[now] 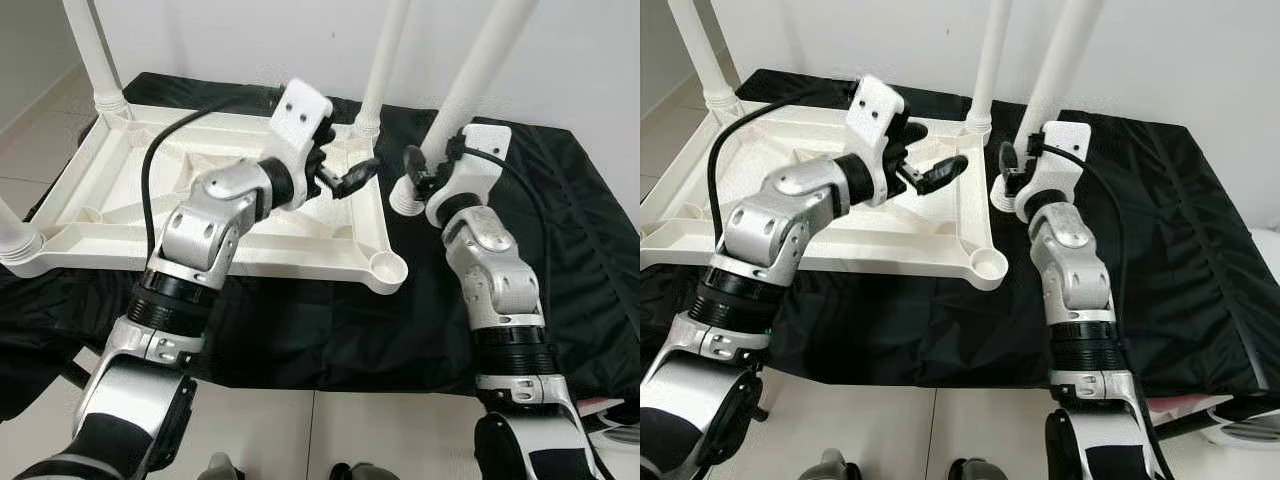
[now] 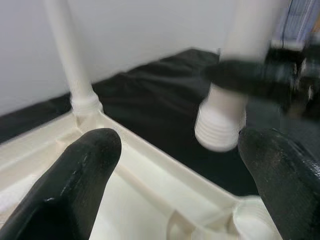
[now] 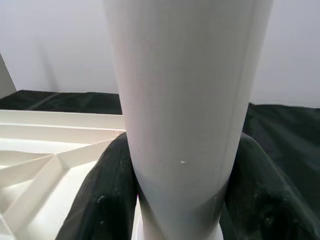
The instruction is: Building children table
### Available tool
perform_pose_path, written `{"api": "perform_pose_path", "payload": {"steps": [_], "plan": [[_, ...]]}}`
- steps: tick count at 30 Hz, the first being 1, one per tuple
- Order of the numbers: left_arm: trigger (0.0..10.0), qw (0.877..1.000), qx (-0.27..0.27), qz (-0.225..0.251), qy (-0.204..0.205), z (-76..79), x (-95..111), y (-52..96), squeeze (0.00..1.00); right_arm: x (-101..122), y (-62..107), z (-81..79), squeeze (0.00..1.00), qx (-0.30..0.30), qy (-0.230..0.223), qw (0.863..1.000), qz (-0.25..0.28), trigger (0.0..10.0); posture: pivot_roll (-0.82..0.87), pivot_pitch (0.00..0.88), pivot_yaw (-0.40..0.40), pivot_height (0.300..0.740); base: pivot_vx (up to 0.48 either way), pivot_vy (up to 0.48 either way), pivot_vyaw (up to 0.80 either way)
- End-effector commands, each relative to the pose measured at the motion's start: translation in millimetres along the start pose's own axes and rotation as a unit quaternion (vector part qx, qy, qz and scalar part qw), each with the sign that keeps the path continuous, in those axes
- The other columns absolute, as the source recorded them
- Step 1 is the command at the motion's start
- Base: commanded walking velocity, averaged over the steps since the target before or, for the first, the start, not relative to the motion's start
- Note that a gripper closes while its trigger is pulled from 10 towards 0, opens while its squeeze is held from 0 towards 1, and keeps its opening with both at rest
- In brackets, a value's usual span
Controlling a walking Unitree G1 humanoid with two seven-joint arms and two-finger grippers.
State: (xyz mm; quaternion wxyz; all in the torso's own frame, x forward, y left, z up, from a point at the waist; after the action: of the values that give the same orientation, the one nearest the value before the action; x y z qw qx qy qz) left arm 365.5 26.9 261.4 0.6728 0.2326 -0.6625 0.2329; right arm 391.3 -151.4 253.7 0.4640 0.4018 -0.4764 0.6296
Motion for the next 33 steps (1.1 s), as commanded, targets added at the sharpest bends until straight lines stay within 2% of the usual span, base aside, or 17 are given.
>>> {"api": "perform_pose_path", "payload": {"steps": [1, 5, 11, 12, 20, 22, 23, 25, 33], "plan": [[10.0, 0.999, -0.038, -0.016, -0.02, 12.2, -8.0, -1.0, 0.0, -1.4, 3.0, 5.9, 0.0, -0.002, 0.005, 1.0, 0.003, 10.0, -0.03, 0.068, -0.051, 0.74, 0.0, 0.0, 0.0], [10.0, 0.999, -0.034, -0.019, -0.024, 12.1, -12.2, 0.4, 0.0, -2.4, 4.9, 7.6, 0.0, 0.002, 0.008, 1.0, 0.003, 10.0, -0.03, 0.07, -0.05, 0.74, 0.0, 0.0, 0.0], [10.0, 0.999, -0.023, 0.004, -0.026, 5.1, -0.6, 2.3, 0.0, -0.8, 4.6, 4.4, 0.0, 0.017, 0.009, 1.0, 0.011, 10.0, -0.03, 0.071, -0.049, 0.74, 0.0, 0.0, 0.0], [10.0, 0.999, -0.021, 0.008, -0.029, 3.2, 2.4, 3.7, 0.0, 0.9, 4.3, 3.7, 0.0, 0.023, 0.023, 0.999, 0.018, 10.0, -0.03, 0.072, -0.049, 0.74, 0.0, 0.0, 0.0], [10.0, 0.999, -0.021, 0.024, -0.038, 4.7, 6.3, 4.6, 0.0, 0.6, 4.7, 0.5, 0.0, 0.045, 0.023, 0.998, 0.023, 10.0, -0.02, 0.072, -0.052, 0.74, 0.0, 0.0, 0.0], [10.0, 0.996, -0.066, 0.053, -0.017, 15.4, 21.0, 5.8, 0.0, 9.8, 9.8, -13.6, 0.0, 0.11, 0.014, 0.992, 0.054, 10.0, -0.02, 0.074, -0.055, 0.74, 0.0, 0.0, 0.0], [10.0, 0.996, -0.066, 0.053, -0.017, 15.4, 21.0, 5.8, 0.0, 9.8, 9.8, -13.6, 0.0, 0.11, 0.014, 0.992, 0.054, 10.0, -0.02, 0.074, -0.055, 0.74, 0.0, 0.0, 0.0], [10.0, 0.992, -0.11, 0.068, -0.008, 25.7, 32.5, 8.5, 0.0, 17.2, 18.5, -27.5, 0.0, 0.177, 0.011, 0.981, 0.082, 10.0, -0.02, 0.075, -0.055, 0.74, 0.0, 0.0, 0.0], [10.0, 0.988, -0.134, 0.07, -0.014, 31.3, 35.4, 11.3, 0.0, 17.3, 24.4, -33.7, 0.0, 0.211, 0.017, 0.973, 0.089, 10.0, -0.02, 0.077, -0.054, 0.74, 0.0, 0.0, 0.0]]}}
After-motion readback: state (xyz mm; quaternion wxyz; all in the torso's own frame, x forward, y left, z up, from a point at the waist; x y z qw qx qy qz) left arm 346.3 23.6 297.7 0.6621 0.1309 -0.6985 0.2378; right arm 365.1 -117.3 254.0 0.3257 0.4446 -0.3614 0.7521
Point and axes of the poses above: a point about 5 cm out from each wrist's last joint towards the gripper, its own y axis pointing back from the gripper into the wrist, its own x axis along the axis of the wrist's last joint, z = x × y, the point moved 4 cm from there along -y, pointing out of the wrist towards the gripper, and after that the axes turned 14 degrees about y, right-handed, at the moved point
